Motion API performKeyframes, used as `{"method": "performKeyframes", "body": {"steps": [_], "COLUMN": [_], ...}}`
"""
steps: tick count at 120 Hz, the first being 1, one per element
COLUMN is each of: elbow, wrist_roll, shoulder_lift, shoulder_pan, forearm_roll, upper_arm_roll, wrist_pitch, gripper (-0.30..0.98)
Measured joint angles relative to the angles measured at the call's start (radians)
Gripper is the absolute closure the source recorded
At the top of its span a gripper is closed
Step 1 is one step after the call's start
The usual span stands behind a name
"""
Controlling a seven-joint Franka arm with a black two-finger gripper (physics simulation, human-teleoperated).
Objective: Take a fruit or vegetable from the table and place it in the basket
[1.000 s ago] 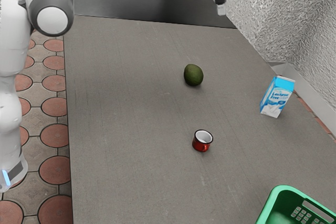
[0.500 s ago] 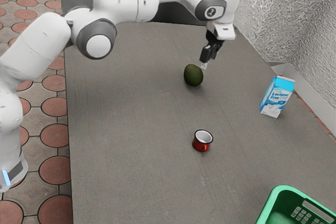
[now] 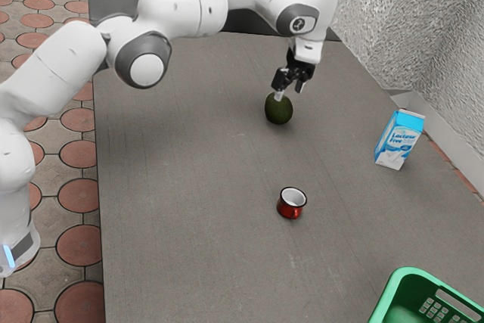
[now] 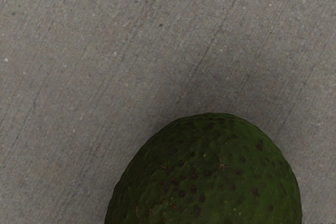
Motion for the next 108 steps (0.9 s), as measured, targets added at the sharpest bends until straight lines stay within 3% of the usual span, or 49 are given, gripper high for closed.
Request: {"method": "performKeyframes", "body": {"steps": [108], "elbow": [-0.001], "wrist_roll": [0.188], "shoulder_lift": [0.038], "shoulder_pan": [0.001], "forearm_roll": [-0.002], "upper_arm_roll": [-0.002], "wrist_pitch": [-0.019], "gripper": [0.00]}}
